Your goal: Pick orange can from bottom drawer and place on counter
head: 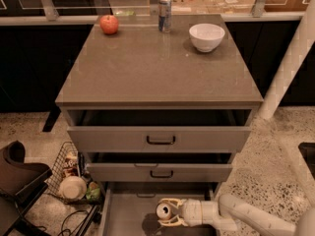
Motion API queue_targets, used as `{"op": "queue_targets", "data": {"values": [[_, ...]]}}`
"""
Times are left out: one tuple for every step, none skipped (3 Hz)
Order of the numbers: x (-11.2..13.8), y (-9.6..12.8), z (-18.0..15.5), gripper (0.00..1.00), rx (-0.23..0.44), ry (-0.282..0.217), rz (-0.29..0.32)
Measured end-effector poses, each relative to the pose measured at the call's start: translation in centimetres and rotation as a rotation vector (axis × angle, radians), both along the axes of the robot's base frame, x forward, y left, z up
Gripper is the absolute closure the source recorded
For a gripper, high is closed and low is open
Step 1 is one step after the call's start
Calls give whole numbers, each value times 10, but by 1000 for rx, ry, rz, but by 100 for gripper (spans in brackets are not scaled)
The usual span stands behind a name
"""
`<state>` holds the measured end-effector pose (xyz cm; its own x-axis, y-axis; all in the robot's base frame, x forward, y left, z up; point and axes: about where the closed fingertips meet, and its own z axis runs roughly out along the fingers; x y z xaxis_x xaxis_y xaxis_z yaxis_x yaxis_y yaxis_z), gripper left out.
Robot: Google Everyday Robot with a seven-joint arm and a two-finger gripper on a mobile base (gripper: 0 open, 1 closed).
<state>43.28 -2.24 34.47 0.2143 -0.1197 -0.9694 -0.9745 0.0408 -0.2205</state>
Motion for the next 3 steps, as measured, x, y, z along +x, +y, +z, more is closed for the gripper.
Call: {"op": "queue_targets", "data": {"values": [[-7, -12, 43, 100, -3, -26, -36], [-18, -17, 90, 100, -24, -26, -64], [-26, -12, 133, 100, -60, -9, -102]]}}
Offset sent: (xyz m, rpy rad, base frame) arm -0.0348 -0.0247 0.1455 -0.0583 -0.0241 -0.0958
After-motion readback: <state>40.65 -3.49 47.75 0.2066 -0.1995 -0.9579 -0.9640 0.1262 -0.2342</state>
